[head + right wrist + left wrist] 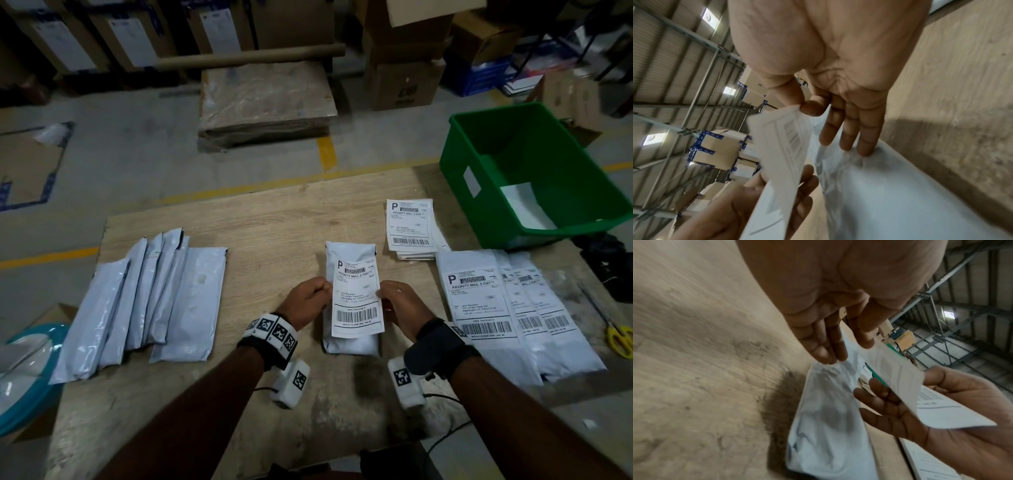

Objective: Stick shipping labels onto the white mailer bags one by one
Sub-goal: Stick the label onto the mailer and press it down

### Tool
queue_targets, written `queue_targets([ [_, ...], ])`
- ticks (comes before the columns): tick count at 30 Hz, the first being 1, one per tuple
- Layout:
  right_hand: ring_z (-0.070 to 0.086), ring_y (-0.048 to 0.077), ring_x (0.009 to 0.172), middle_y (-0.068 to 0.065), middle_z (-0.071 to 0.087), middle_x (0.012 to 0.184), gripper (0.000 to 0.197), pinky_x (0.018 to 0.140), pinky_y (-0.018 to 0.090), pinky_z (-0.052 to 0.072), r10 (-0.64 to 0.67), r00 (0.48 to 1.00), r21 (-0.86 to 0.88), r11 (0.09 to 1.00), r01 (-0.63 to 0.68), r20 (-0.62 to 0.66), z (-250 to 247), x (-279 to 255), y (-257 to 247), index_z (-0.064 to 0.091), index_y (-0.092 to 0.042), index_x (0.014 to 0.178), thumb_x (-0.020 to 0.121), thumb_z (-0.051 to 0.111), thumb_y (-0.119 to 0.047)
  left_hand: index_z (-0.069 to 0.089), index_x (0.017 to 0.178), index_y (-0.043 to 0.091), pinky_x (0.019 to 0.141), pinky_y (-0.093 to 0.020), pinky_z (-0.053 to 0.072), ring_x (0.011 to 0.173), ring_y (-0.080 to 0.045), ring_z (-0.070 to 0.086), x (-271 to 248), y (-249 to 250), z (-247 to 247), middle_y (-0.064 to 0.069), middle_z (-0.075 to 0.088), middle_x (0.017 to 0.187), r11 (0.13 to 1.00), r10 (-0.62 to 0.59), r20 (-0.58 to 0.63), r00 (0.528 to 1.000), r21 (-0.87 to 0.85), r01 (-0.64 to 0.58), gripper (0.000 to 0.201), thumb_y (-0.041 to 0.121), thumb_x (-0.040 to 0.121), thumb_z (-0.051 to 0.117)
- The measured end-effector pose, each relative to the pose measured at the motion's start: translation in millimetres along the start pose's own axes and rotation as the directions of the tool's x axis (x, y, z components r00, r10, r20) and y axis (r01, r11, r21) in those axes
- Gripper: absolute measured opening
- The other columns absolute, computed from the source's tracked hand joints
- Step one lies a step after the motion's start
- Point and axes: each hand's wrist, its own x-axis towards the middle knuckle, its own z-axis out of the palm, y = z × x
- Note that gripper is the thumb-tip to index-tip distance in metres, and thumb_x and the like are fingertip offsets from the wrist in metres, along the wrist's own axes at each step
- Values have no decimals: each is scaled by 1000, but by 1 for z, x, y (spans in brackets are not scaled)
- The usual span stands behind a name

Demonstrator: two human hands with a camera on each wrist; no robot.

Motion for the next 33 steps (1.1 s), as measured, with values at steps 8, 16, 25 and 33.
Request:
queue_targets([
  [8, 65, 26, 72, 16, 68, 86, 22, 66, 33, 50, 31, 999, 67, 997, -28, -44, -5, 3, -11, 62, -2, 89, 92, 40, -3, 56, 90, 23, 90, -45, 52, 93, -23, 62, 8, -3, 9, -3, 66, 95, 999, 17, 105, 994, 46, -22, 18, 24, 72, 51],
  [16, 62, 41, 103, 26, 65, 111, 28, 93, 54, 48, -3, 997, 199, 980, 18, -76, -19, 3, -43, 63, -5, 108, 89, 42, -6, 60, 123, 15, 98, -34, 47, 111, -20, 60, 13, -5, 12, -5, 64, 122, 943, -6, 127, 992, 332, -37, 35, 4, 92, 47],
  [25, 59, 37, 99, 25, 62, 108, 28, 85, 44, 51, -30, 999, 201, 979, 33, -18, -12, 0, -24, 54, 9, 112, 91, 40, -3, 58, 81, 17, 64, -25, 46, 67, -8, 60, 15, 12, 7, 1, 65, 76, 997, -70, -39, 997, 13, 71, 32, 26, 104, 37],
  [33, 62, 22, 73, 11, 65, 83, 24, 67, 29, 51, -57, 997, 57, 997, 60, -47, -13, -3, 5, 49, -10, 72, 94, 45, -2, 59, 79, 17, 67, -33, 56, 66, -11, 65, 19, 1, 2, -5, 68, 77, 996, -61, -15, 998, 64, 61, 14, 17, 93, 60],
])
